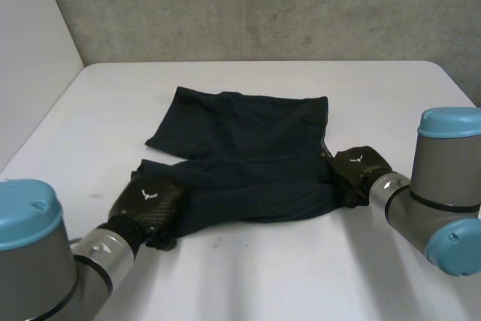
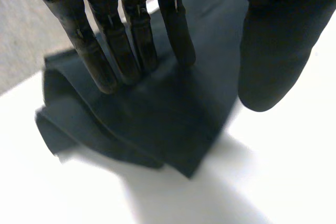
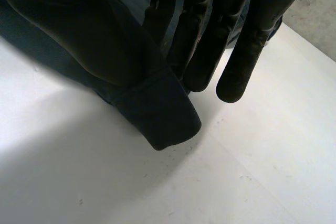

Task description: Fold the shorts.

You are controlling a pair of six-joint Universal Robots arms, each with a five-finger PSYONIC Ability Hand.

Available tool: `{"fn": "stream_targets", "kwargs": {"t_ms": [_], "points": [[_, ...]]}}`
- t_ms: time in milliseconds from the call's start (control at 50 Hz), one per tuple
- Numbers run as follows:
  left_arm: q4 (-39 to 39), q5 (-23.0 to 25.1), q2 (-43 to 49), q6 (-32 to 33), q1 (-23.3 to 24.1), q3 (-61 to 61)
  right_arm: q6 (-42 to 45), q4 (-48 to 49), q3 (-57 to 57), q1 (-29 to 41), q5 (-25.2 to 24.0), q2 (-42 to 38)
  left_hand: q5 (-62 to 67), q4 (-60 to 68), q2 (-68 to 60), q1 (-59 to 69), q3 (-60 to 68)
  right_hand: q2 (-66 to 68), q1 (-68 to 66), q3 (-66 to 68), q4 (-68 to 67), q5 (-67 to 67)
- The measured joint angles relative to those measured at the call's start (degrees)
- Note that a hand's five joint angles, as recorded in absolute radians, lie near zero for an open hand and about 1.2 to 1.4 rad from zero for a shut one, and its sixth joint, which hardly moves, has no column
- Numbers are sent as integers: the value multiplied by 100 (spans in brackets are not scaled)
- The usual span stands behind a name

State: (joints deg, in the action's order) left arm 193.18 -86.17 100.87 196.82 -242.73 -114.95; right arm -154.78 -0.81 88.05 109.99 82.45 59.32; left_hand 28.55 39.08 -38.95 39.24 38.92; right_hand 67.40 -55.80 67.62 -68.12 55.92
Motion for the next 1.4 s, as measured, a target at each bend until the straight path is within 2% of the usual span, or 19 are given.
{"fn": "stream_targets", "kwargs": {"t_ms": [280, 780, 1020, 1120, 1180, 1220, 1340, 1400], "points": [[948, -455, 968, 32, -16, 220, 22, 32, 157, 17, -27, 46, -7, -33, 13, -19, -11, 0, 0, 0, 0, 0], [975, -496, 1632, 180, -22, 823, 71, 82, 252, 68, -148, 55, 153, 139, -145, 18, 143, 0, 0, 0, 0, 0], [1079, -492, 1882, 823, -109, 1038, 70, 81, 281, 67, -176, 53, 306, 427, -437, 419, 444, 0, 0, 0, 0, 0], [1144, -495, 1959, 884, -126, 1122, 71, 81, 283, 67, -177, 53, 307, 855, -872, 871, 875, 0, 0, 0, 0, 0], [1149, -494, 1977, 880, -131, 1158, 71, 81, 283, 67, -177, 53, 310, 1628, -1642, 1572, 1631, 0, 0, 0, 0, 0], [1147, -491, 1979, 876, -139, 1176, 73, 81, 284, 67, -177, 55, 294, 2635, -2646, 2471, 2621, 0, 0, 0, 0, 0], [1134, -487, 1921, 869, -175, 1194, 75, 81, 287, 67, -181, 60, 313, 2958, -2953, 2678, 2901, 0, 0, 0, 0, 0], [1119, -480, 1827, 870, -187, 1179, 74, 81, 288, 69, -185, 61, 1477, 2958, -2959, 2680, 2901, 0, 0, 0, 0, 0]]}}
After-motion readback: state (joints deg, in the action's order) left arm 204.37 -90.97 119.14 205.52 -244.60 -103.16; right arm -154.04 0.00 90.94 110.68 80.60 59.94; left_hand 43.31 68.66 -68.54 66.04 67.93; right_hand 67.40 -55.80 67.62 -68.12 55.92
